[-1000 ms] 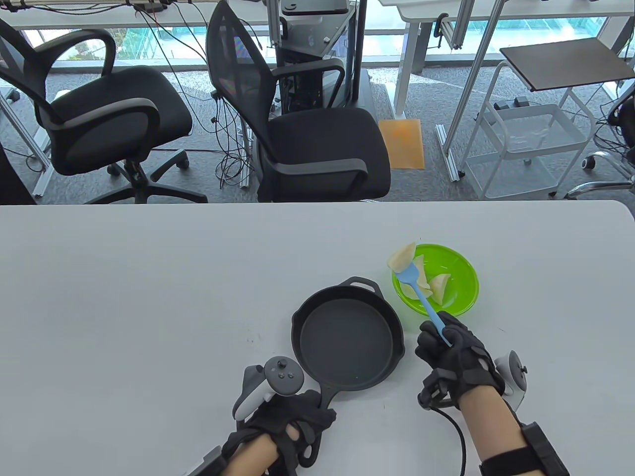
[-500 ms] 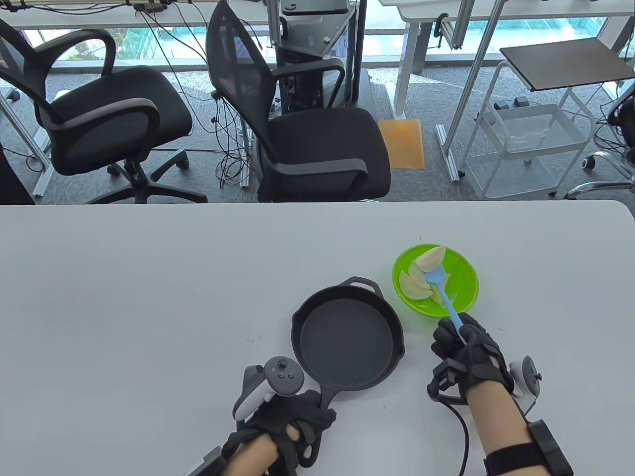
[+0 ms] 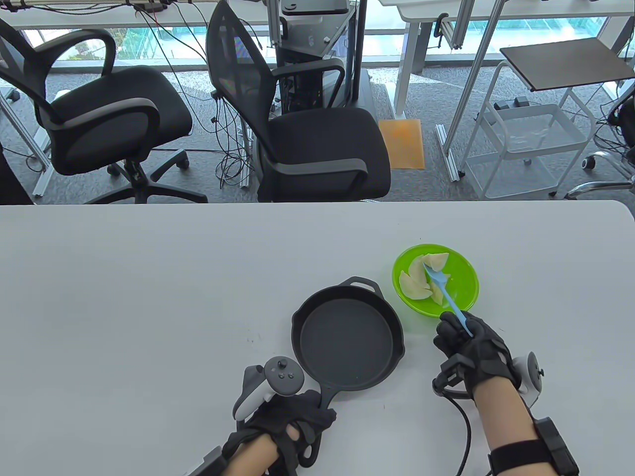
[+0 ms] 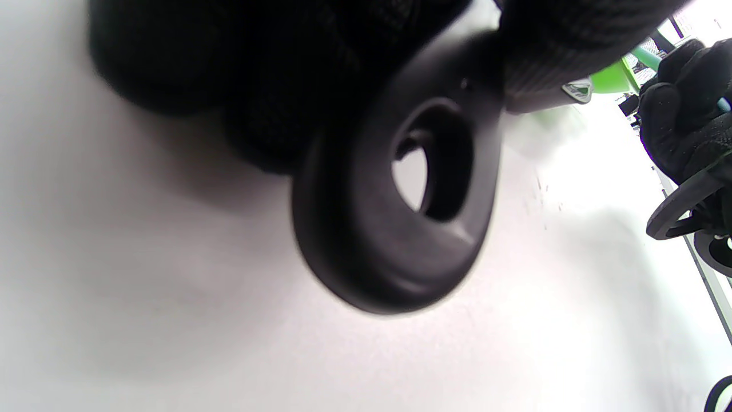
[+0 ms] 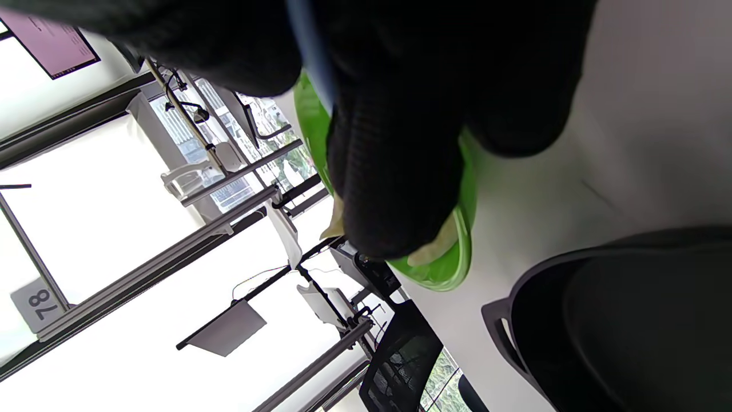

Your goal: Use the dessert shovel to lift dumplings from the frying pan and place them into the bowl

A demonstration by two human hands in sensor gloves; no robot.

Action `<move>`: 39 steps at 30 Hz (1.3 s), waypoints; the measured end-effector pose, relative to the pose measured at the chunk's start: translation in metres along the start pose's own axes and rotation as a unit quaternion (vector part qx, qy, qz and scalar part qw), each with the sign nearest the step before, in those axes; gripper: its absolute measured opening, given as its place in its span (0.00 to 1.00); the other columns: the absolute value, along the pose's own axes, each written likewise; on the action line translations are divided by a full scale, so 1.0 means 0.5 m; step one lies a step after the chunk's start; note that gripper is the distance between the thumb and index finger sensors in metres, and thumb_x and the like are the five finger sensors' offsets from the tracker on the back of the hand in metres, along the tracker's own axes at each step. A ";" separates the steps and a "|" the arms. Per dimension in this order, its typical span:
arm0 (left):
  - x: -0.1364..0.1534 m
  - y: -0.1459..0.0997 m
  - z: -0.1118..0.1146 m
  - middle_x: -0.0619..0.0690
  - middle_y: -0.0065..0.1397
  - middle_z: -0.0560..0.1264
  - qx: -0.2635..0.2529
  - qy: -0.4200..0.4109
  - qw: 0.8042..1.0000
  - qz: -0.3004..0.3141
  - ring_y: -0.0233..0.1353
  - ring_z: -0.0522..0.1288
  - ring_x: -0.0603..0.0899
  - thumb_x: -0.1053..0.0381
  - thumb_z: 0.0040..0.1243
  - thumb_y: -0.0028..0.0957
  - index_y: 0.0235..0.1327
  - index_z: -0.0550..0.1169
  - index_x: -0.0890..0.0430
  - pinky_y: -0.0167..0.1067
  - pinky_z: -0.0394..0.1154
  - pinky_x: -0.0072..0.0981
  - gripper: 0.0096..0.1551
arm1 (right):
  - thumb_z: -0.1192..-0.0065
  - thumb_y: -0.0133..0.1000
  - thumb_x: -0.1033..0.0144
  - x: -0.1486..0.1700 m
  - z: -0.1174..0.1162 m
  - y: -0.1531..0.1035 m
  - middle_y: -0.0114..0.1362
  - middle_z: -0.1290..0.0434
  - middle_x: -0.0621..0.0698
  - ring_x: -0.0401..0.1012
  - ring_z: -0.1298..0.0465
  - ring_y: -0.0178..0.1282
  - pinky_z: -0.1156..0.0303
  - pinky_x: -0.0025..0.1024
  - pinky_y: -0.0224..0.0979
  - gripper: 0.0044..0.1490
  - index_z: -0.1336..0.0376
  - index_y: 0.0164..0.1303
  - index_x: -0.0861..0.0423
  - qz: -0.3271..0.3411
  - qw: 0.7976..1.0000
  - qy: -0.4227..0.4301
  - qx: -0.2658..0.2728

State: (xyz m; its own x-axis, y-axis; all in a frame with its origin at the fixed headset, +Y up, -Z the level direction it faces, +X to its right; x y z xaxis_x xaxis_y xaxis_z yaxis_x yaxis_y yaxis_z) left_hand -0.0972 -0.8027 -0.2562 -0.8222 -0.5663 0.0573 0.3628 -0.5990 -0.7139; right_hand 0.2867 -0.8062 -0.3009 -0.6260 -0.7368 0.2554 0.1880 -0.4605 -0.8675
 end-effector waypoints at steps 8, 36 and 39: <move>0.000 0.001 0.000 0.43 0.48 0.87 0.000 0.000 1.000 0.000 0.41 0.87 0.57 0.27 0.58 0.54 0.67 0.74 0.51 0.43 0.83 0.49 0.37 | 0.44 0.60 0.56 0.001 -0.040 -0.029 0.61 0.19 0.56 0.45 0.10 0.44 0.23 0.51 0.62 0.41 0.44 0.74 0.72 0.002 0.999 0.029 -0.043; 0.000 0.000 0.000 0.46 0.49 0.87 0.002 -0.001 1.000 0.010 0.42 0.87 0.59 0.26 0.58 0.54 0.67 0.76 0.50 0.45 0.82 0.52 0.39 | 0.38 0.58 0.43 0.033 -0.200 -0.102 0.58 0.18 0.56 0.50 0.14 0.42 0.27 0.57 0.62 0.42 0.34 0.76 0.58 0.183 0.678 -0.704 -0.104; -0.001 -0.007 -0.010 0.48 0.51 0.87 -0.008 0.006 1.000 0.009 0.45 0.87 0.61 0.26 0.58 0.54 0.68 0.77 0.51 0.48 0.81 0.54 0.39 | 0.38 0.57 0.38 0.028 -0.204 -0.114 0.65 0.22 0.59 0.52 0.14 0.50 0.28 0.58 0.64 0.46 0.37 0.79 0.55 0.187 0.617 -0.760 -0.084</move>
State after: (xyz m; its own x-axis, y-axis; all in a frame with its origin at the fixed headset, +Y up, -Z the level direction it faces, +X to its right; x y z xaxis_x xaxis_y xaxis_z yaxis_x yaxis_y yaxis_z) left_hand -0.1001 -0.7973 -0.2570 -0.8207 -0.5702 0.0368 0.3703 -0.5798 -0.7258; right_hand 0.1900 -0.7398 -0.2912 0.8938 -0.4482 0.0175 -0.0576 -0.1534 -0.9865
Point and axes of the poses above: the tracker on the back of each hand, its own x axis roughly to the little-finger side, its own y axis roughly from the wrist to the fingertips, z = x × y, the point moved 2 cm from there along y, roughly from the wrist to the fingertips
